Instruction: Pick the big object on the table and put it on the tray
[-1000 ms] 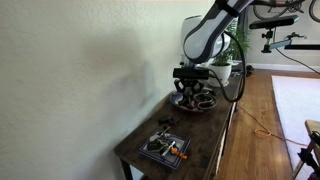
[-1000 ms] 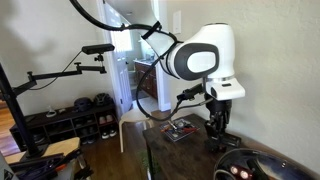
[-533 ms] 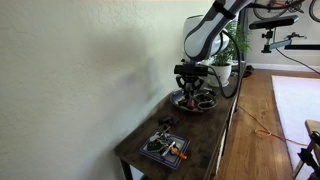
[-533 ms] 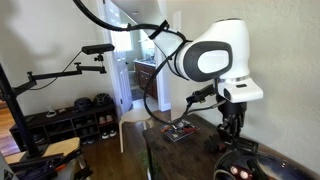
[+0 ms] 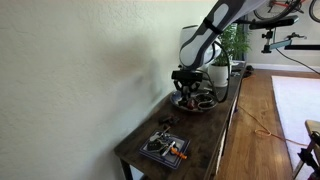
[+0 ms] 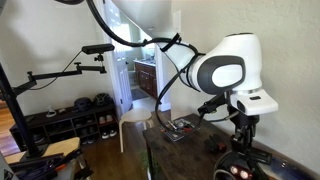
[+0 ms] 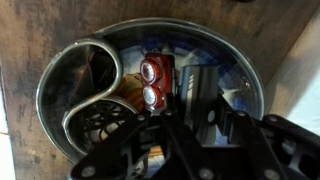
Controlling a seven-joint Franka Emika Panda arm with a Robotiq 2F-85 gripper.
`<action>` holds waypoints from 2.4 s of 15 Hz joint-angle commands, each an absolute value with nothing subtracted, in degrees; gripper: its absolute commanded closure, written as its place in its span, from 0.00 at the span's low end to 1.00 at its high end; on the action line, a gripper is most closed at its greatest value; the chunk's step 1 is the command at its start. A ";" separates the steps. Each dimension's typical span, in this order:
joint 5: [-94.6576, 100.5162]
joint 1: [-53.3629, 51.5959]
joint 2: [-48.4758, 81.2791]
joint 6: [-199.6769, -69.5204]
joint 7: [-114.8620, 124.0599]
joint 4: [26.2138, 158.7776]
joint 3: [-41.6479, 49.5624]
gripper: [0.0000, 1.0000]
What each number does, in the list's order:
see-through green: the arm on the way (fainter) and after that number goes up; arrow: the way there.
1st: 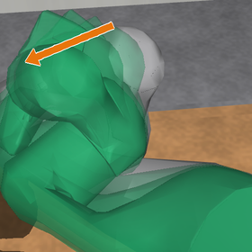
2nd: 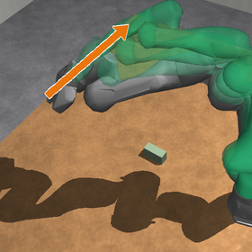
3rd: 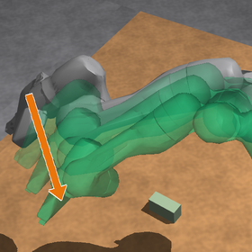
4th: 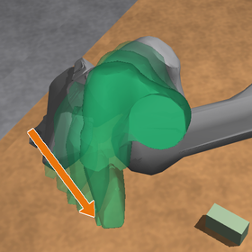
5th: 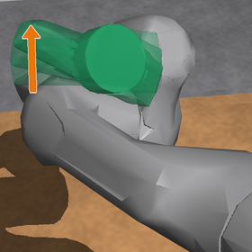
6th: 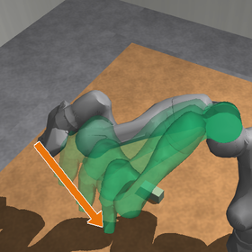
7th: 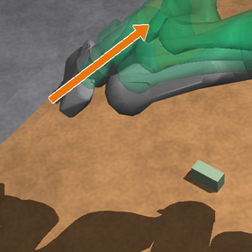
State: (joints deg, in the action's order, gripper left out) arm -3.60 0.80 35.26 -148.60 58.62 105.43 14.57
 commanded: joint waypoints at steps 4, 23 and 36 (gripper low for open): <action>-4.25 2.37 41.01 -150.76 56.62 99.46 14.04 0.85; -5.22 0.90 35.33 -152.58 53.17 105.77 12.81 0.00; -5.17 0.27 24.55 -145.55 48.92 111.64 9.40 0.00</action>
State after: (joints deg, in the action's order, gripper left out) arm -4.96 0.44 24.44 -145.68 49.13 111.83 9.13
